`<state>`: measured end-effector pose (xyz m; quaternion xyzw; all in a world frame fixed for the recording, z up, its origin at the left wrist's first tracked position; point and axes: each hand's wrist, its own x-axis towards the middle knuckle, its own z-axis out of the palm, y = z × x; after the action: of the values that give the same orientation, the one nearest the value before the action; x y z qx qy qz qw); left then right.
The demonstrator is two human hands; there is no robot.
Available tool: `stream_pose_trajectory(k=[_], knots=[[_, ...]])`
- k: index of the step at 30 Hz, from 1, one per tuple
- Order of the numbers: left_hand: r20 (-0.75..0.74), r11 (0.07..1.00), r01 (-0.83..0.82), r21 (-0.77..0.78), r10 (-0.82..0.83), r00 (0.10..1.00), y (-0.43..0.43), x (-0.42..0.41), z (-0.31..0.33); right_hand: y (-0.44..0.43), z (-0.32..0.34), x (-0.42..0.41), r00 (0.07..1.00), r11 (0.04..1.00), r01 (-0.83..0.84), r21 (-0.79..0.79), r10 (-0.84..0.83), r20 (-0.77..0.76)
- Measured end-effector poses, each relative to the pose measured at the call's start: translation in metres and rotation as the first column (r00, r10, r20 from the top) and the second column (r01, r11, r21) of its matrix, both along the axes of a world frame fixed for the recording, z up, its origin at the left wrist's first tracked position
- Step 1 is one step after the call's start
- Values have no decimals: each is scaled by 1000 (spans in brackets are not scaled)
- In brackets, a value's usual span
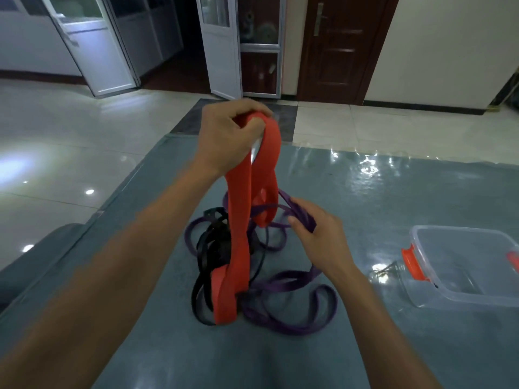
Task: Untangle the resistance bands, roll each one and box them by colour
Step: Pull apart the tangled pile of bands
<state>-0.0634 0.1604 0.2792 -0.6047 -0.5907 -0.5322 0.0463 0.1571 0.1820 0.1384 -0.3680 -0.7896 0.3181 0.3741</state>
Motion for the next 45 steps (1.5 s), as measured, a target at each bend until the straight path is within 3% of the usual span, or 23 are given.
stream_pose_trajectory(k=[9,18,21,26,29,30,35,39,43,45], knots=[[150,988,-70,-137,91,985,-26,-16,-66,1,-21,1,995,995,93,-33,-92,45],[383,948,-132,-290,242,891,-58,-46,-150,11,-65,20,940,987,140,-79,-107,322],[224,864,-172,-472,307,925,-75,-61,-190,10,-80,25,911,976,108,-189,-21,412],[-45,584,-158,-796,204,978,-95,-82,-234,0,-97,19,860,965,21,-261,116,498],[-365,327,-331,-885,-49,930,-100,-81,-246,-3,-104,15,857,961,0,-275,142,495],[-409,282,-354,-892,-166,897,-100,-76,-249,-4,-106,14,859,961,-3,-277,144,491],[-369,370,-215,-904,-419,830,-87,-27,-277,-7,-110,10,886,968,31,-247,88,455],[-402,352,-262,-899,-424,811,-80,-9,-296,-4,-110,17,901,974,30,-226,71,429],[-546,522,-318,-792,-370,752,-77,-6,-296,-1,-111,22,907,979,51,-196,37,420],[-544,554,-294,-778,-362,757,-77,-4,-291,1,-106,20,927,986,44,-162,20,375]])
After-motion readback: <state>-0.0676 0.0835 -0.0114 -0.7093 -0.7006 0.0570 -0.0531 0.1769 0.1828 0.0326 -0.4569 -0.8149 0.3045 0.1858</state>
